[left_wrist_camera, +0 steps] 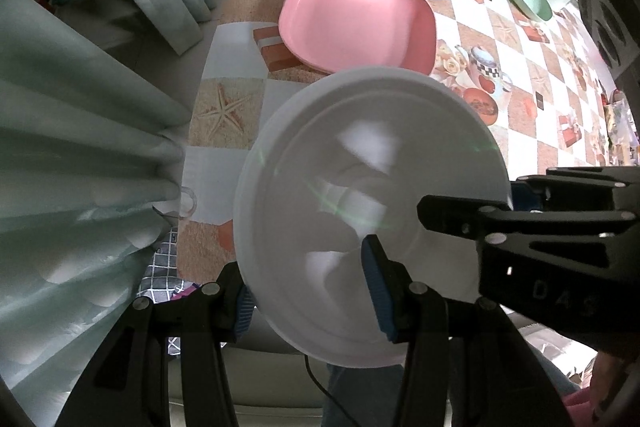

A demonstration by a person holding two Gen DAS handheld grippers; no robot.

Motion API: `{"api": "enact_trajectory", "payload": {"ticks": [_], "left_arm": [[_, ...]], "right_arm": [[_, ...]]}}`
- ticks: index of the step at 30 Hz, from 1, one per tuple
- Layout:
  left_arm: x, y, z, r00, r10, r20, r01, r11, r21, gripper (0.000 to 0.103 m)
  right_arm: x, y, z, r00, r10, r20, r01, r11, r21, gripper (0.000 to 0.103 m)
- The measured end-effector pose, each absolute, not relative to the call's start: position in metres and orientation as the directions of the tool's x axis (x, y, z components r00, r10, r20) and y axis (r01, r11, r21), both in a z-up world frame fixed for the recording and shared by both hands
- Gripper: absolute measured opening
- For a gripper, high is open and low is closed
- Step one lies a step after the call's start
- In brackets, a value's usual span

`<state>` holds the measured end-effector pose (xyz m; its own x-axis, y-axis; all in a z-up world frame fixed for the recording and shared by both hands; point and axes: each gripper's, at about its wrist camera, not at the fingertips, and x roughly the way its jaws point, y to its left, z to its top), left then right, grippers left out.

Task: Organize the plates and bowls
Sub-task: 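Carry the second white bowl with the left gripper onto the white stack and release, then withdraw the open left gripper from the white stack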

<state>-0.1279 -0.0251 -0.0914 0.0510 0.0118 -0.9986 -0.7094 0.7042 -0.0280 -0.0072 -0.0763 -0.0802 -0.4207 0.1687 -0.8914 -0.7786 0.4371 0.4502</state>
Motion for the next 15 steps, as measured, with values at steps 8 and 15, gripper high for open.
{"api": "enact_trajectory", "payload": {"ticks": [8, 15], "left_arm": [[-0.125, -0.023, -0.096, 0.041, 0.014, -0.999, -0.723, 0.691, -0.02, 0.07], [-0.128, -0.018, -0.1, -0.007, 0.046, -0.999, -0.739, 0.672, 0.036, 0.083]], "right_arm": [[-0.007, -0.07, -0.086, -0.438, 0.171, -0.883, -0.768, 0.439, 0.466, 0.031], [0.005, -0.072, -0.076, -0.414, 0.217, -0.884, -0.761, 0.449, 0.467, 0.102]]}}
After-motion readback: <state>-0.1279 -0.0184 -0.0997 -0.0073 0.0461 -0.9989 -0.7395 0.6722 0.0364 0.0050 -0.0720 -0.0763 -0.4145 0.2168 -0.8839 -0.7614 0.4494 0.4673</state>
